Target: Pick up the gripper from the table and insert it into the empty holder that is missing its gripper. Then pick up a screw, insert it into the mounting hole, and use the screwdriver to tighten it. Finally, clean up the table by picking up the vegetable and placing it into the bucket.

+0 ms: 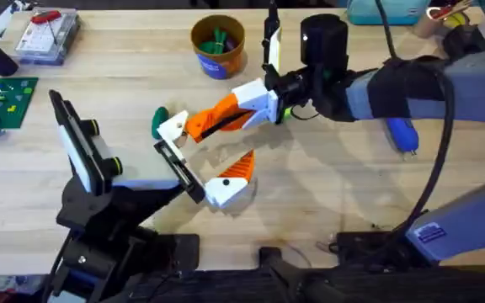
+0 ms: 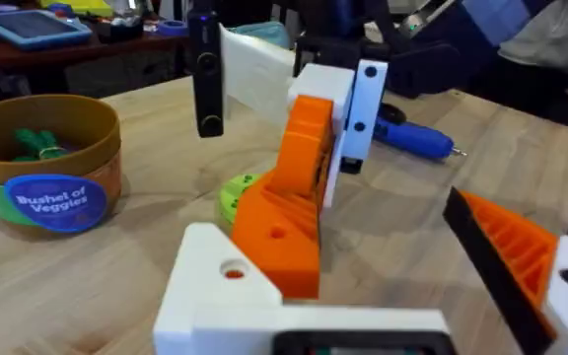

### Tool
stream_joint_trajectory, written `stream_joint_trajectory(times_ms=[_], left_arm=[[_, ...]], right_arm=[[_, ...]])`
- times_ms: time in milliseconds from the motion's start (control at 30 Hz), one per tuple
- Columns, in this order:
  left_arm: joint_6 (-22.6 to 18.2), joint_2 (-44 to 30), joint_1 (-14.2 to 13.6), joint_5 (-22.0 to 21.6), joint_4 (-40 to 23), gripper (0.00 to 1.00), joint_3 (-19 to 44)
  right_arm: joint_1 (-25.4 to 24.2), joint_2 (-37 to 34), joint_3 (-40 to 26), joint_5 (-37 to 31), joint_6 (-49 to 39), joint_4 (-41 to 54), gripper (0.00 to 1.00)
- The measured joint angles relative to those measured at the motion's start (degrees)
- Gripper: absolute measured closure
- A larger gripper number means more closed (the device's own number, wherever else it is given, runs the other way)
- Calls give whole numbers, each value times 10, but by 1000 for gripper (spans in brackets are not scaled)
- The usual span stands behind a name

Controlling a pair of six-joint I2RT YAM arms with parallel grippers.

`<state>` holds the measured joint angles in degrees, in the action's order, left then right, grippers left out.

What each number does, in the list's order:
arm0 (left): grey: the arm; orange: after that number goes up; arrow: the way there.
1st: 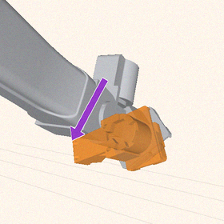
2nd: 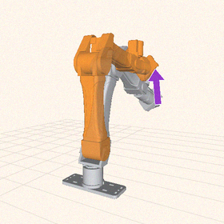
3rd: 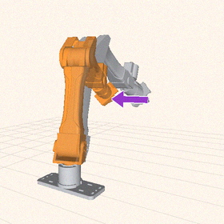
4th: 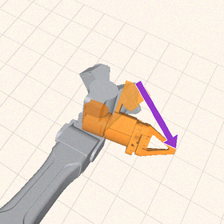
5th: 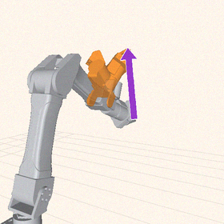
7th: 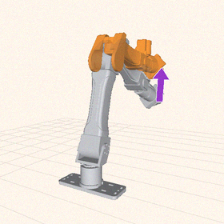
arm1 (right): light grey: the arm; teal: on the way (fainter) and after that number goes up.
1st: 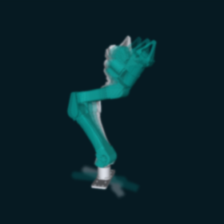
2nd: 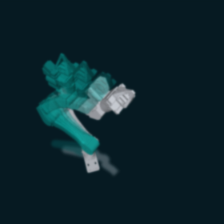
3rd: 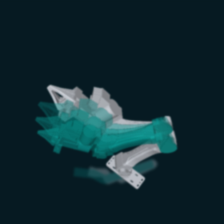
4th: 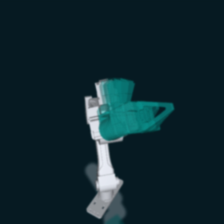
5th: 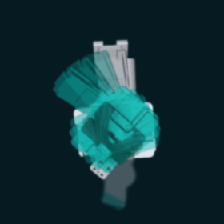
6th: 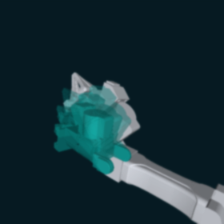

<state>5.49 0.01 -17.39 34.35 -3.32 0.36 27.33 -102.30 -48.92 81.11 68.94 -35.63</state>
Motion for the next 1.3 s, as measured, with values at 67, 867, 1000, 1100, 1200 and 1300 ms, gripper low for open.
stream_joint_trajectory(times_ms=[67, 867, 1000, 1100, 1200, 1300], left_arm=[[-1, 0, 0, 2, 0, 8, 0], [-7, 0, 0, 6, 0, 8, 0], [-8, 0, 0, 6, 0, 8, 0], [-8, 0, 0, 5, 0, 8, 0], [-8, 0, 0, 4, 0, 8, 0], [-8, 0, 0, 4, 0, 8, 0]], right_arm=[[6, 0, 0, 0, -3, 0, 982], [16, -1, -6, 5, -80, 3, 982], [16, -5, -9, 9, -82, 5, 982], [16, -7, -10, 11, -81, 5, 982], [16, -18, -21, 21, -81, 5, 982], [16, -33, -35, 36, -81, 5, 982]])
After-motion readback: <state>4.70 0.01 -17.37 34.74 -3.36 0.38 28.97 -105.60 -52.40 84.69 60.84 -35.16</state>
